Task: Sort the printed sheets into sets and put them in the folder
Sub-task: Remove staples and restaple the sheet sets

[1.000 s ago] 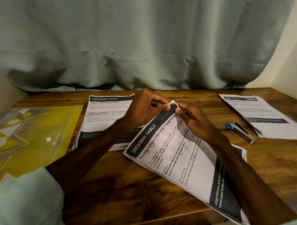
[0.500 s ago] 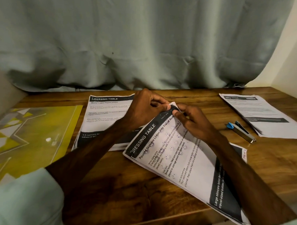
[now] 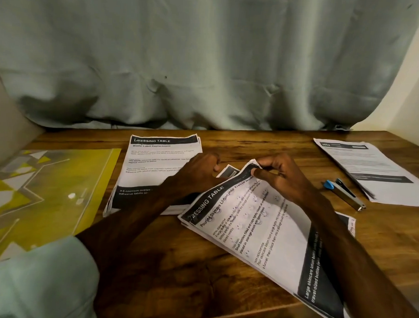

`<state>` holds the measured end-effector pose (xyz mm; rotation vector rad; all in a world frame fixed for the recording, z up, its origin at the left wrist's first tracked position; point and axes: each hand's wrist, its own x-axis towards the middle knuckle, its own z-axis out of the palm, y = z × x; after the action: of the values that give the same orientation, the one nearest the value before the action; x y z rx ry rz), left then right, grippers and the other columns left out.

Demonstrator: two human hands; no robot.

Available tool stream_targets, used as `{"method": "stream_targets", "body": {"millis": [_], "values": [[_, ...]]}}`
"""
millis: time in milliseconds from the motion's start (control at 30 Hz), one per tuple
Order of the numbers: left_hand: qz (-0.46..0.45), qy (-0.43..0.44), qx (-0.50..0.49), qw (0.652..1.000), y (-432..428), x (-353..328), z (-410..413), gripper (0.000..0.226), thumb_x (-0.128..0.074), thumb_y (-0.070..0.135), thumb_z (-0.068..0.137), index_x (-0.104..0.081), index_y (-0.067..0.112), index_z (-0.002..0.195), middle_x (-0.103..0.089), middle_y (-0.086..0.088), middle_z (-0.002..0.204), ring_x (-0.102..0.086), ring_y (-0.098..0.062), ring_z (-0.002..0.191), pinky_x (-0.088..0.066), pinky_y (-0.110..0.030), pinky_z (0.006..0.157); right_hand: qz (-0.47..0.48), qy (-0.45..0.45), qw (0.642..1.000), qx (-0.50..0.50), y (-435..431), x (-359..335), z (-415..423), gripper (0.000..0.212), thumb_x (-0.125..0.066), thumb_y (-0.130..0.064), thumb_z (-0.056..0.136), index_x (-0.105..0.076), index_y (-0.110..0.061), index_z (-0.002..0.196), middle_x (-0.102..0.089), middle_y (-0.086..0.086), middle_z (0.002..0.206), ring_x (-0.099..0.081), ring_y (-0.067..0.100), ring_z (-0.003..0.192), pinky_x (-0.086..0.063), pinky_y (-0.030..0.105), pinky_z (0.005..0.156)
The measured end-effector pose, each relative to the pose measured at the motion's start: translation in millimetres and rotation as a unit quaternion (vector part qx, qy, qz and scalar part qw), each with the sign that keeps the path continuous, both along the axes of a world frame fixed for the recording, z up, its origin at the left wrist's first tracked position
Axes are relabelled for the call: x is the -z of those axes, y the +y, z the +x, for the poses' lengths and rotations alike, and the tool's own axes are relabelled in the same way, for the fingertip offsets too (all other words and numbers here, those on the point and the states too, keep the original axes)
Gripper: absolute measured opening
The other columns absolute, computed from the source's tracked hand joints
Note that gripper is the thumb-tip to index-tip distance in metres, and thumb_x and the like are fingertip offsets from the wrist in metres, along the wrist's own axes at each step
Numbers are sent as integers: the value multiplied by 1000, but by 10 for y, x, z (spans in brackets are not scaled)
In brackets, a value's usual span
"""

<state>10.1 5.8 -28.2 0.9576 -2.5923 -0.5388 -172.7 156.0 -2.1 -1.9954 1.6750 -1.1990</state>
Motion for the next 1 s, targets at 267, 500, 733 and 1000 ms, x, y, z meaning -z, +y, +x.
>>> {"method": "stream_targets", "body": {"millis": [267, 500, 733, 1000], "values": [[128, 112, -22, 985, -49, 38, -36, 43, -88, 24, 79, -68, 10, 114, -73, 4, 83, -69, -8, 77, -53, -25, 77, -6, -13, 1000, 13, -10, 12, 15, 33, -61, -5, 99, -71, -36, 91, -76, -20, 89, -73, 5, 85, -54, 17, 71], [207, 239, -26, 948, 54, -51, -72, 33, -91, 14, 73, -73, 19, 100, -77, -1, 93, -74, -15, 89, -61, -33, 85, -13, -14, 999, 29, -21, 13, 22, 32, -60, -9, 100, -71, -38, 91, -77, -17, 93, -72, 5, 89, -57, 26, 76], [55, 212, -1, 976, 150, -115, -51, 20, -89, 25, 75, -78, 19, 91, -75, 13, 83, -71, -1, 75, -56, -19, 76, -12, -4, 1000, 28, -35, 25, 21, 32, -60, -8, 100, -70, -38, 93, -75, -24, 90, -72, 1, 87, -55, 18, 74], [-21, 234, 30, 971, 154, -165, -40, 9, -87, 23, 79, -82, 22, 87, -76, 12, 89, -67, 4, 83, -50, -16, 75, -13, -31, 998, 48, -87, 80, -51, 17, -63, -11, 99, -71, -24, 106, -76, -19, 97, -72, 2, 90, -55, 16, 75]]}}
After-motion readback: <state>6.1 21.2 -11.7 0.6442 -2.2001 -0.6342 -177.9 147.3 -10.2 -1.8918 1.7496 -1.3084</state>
